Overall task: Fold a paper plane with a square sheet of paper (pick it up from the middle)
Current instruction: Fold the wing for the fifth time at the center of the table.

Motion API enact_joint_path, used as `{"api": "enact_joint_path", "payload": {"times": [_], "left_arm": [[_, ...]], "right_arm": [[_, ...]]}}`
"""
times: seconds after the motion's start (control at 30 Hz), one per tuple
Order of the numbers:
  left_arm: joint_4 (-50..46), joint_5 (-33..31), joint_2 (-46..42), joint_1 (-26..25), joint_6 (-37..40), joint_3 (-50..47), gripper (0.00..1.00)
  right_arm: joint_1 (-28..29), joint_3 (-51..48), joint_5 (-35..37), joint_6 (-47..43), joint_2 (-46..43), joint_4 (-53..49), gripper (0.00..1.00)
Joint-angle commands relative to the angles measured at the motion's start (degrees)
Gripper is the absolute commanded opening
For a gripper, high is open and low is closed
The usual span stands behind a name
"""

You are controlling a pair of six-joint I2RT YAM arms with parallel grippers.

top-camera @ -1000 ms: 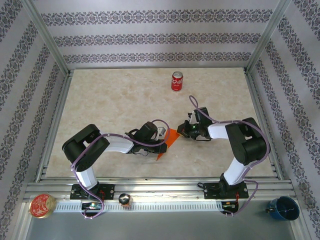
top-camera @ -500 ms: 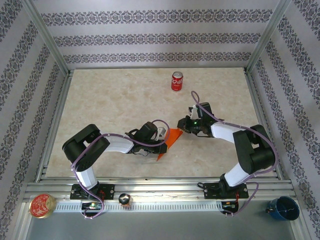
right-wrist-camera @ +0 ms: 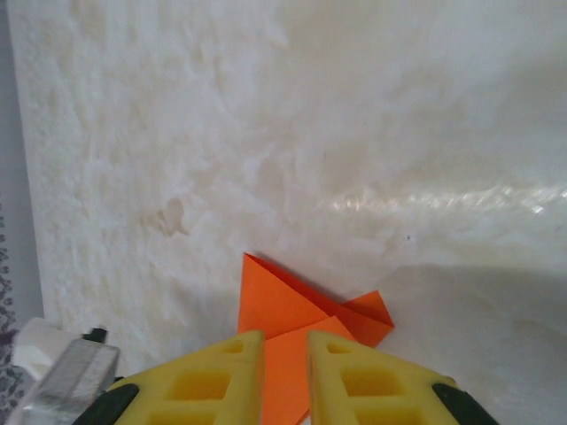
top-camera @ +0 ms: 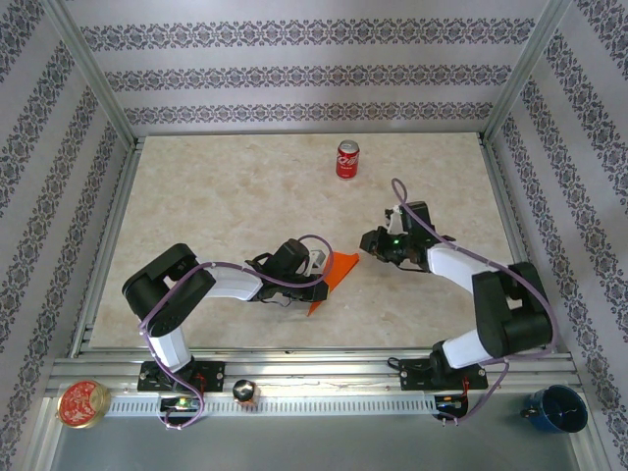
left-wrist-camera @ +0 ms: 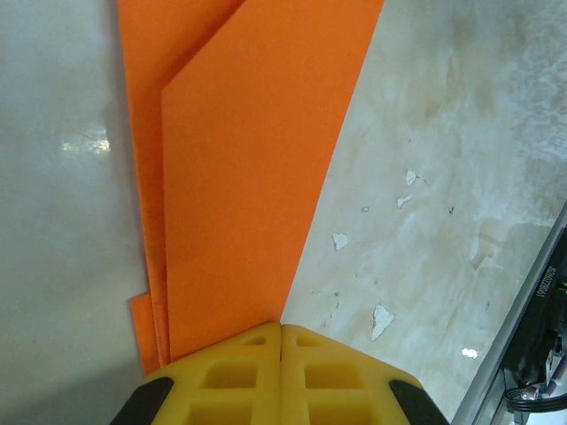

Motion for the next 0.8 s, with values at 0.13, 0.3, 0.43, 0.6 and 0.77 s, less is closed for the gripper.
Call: {"api": "enact_joint_path", "payload": {"times": [0.13,0.3,0.43,0.6,0.77], "left_arm": [[-6.24,0.04,2.05,-0.05,-1.75,-1.48,0.00],[-5.29,0.64,1.44,-0.10,-2.47,-1.07,0.00],[-6.17,0.94,0.30,-0.10,-2.63,-0.42,0.00],[-8.37,1.07,-4.34,-0.18,-2.88,2.05,0.00],[-8.31,0.59,-4.87,-0.18,-2.91,6.32,0.00]], "right_arm": [[5.16,1.26,-3.99,0.51,1.11,2.03,0.07],[8.83,0.48,-2.21,2.39,7.29,4.87,0.03],[8.42,0.94,0.97,-0.53,11.54,2.22,0.00],[7.09,-0.40,1.05,-1.04,14.22,2.95,0.00],[7.62,-0.75,0.61,-1.03,15.17,3.72,0.00]]}}
